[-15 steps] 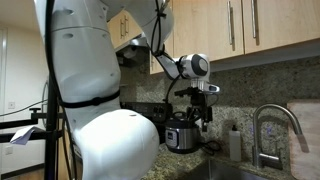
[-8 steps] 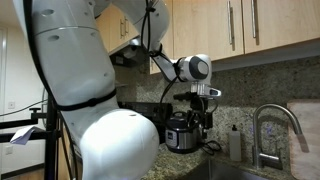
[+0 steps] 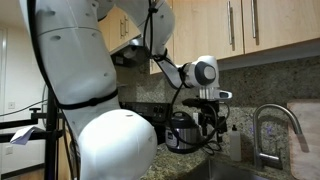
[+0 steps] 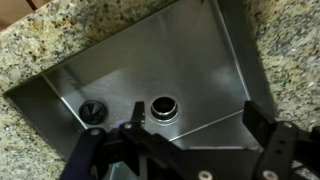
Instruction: Move the faucet to the left
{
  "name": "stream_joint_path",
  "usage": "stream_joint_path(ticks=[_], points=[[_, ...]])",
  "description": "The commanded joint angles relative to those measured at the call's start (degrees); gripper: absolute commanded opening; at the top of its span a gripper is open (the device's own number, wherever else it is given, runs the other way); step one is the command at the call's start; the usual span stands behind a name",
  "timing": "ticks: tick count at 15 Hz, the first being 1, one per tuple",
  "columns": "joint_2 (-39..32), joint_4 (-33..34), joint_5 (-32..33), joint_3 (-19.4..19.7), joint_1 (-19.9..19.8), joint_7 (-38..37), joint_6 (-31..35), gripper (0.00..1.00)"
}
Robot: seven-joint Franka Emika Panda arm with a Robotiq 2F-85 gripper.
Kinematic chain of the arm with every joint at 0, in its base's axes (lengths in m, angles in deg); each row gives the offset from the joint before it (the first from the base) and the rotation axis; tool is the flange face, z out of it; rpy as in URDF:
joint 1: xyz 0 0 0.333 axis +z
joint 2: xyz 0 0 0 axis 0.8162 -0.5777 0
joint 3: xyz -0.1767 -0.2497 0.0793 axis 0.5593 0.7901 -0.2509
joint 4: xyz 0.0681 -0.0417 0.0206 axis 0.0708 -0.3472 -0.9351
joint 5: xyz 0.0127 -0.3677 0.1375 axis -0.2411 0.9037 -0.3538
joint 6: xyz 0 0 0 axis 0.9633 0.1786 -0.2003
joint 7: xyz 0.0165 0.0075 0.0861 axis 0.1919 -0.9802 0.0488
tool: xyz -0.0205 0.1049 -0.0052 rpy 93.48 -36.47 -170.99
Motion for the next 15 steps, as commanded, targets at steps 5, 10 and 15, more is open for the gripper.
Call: stream_joint_path(ticks=[5,10,15], points=[[3.97,-7.87,-0.32,13.47,-7.47,17.98,14.41,1.00],[-0.67,3.41,3.12,26.55,-7.92,39.70,1.29,1.00],[-8.38,16.78,0.62,29.83,-8.39,58.47,-9.42,1.00]])
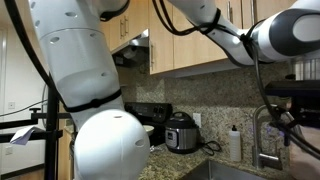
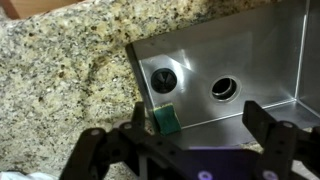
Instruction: Move the faucet to the left
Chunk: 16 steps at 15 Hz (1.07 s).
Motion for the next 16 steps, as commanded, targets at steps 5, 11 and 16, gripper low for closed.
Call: stream_joint_path(ticks=[5,11,16], points=[[-12.39,11.93,-5.36,3.03,2.55,26.69,-2.74,1.00],[-16.85,14.46,-13.57,7.41,4.09,50.82,-0.97,1.00],[-17.64,15.11,-17.36,-0.06,-3.33,56.22,-2.83,1.00]])
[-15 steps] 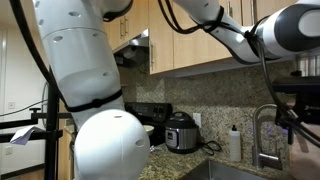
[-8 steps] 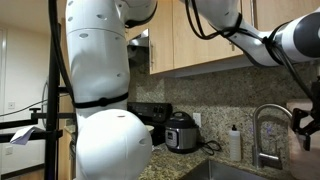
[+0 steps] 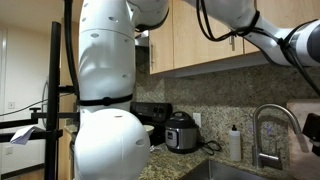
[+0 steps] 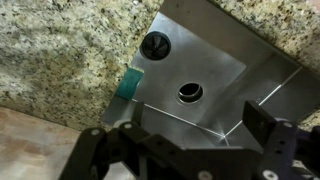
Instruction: Move the faucet to the left
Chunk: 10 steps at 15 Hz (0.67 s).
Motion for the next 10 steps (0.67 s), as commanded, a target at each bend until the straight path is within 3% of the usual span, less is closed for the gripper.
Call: stream_joint_path(ticks=[1,6,10], points=[[-0.17,0.12,0.04,-3.85,-3.81,-0.13,-0.13,1.00],[-1.05,0.78,-0.60,-4.71,-4.21,0.93,-0.27,1.00],[-1.48,-0.29,-5.73,-7.42,-4.48,4.77,5.06,1.00]])
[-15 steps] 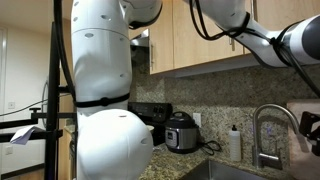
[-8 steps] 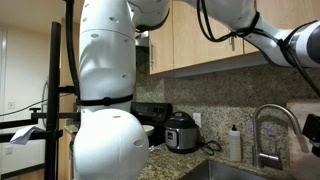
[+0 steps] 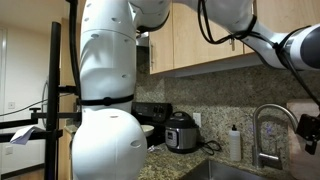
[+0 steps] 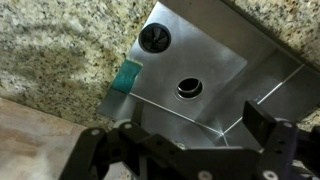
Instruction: Move the faucet to the left
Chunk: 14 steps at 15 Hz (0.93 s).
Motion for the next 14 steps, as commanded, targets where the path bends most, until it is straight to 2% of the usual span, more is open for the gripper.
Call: stream_joint_path(ticks=[1,4,5,9,14], points=[[-0.43,-1.54,-7.40,-2.75,-1.74,5.52,6.38,1.00],[-1.57,-2.84,-17.33,-3.82,-2.06,12.93,13.50,1.00],[-2.39,-2.63,-21.92,-4.20,-2.23,18.07,14.77,1.00],[-6.16,1.95,-32.71,-6.03,-3.04,33.68,9.87,1.00],[-9.69,7.68,-34.54,-7.95,-3.86,40.78,3.81,1.00]])
